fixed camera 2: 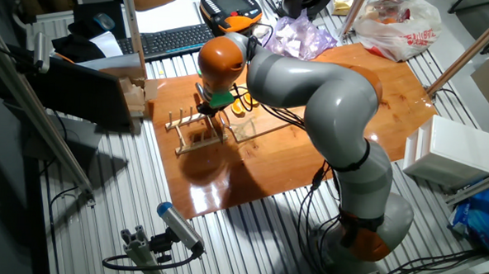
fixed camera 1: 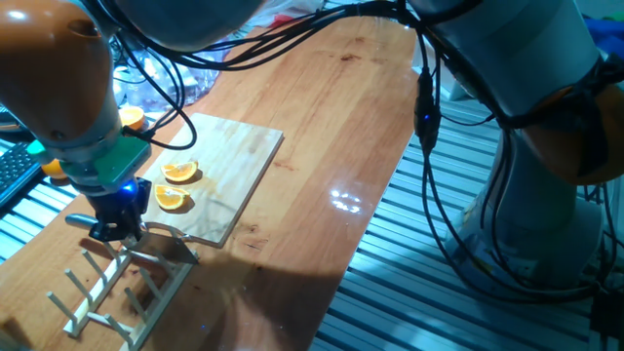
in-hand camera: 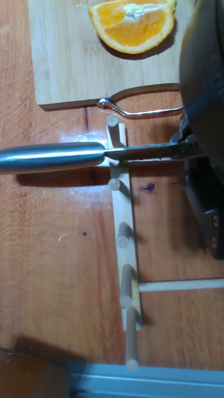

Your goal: Chop the orange

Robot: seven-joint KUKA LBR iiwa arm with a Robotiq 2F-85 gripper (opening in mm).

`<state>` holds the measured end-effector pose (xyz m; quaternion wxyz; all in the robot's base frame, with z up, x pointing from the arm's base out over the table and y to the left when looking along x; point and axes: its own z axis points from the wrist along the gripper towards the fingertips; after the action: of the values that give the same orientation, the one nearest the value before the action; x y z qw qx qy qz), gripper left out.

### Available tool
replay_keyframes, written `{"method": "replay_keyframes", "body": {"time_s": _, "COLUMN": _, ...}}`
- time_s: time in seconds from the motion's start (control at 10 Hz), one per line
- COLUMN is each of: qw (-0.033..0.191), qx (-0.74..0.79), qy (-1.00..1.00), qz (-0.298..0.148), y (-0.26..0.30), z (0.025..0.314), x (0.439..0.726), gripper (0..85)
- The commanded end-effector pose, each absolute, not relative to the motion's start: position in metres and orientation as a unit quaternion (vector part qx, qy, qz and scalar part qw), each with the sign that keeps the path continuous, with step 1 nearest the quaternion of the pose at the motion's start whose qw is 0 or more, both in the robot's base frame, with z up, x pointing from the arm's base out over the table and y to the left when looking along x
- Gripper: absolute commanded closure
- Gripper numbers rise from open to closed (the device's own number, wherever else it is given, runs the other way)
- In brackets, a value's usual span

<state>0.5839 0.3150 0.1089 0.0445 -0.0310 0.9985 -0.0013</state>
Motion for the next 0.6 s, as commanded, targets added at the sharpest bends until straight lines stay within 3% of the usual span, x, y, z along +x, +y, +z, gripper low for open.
{"method": "replay_keyframes", "body": {"time_s": 0.0, "qw": 0.043, "qx": -0.031, "qy": 0.999, "qz": -0.002, "y": 0.3145, "z": 0.1074, "x": 0.5833, "gripper": 85.0}}
{"method": "replay_keyframes", "body": {"time_s": 0.1, "qw": 0.042, "qx": -0.031, "qy": 0.999, "qz": -0.002, "y": 0.3145, "z": 0.1073, "x": 0.5833, "gripper": 68.0}}
{"method": "replay_keyframes", "body": {"time_s": 0.5, "qw": 0.041, "qx": -0.03, "qy": 0.999, "qz": -0.004, "y": 0.3149, "z": 0.1114, "x": 0.5824, "gripper": 68.0}}
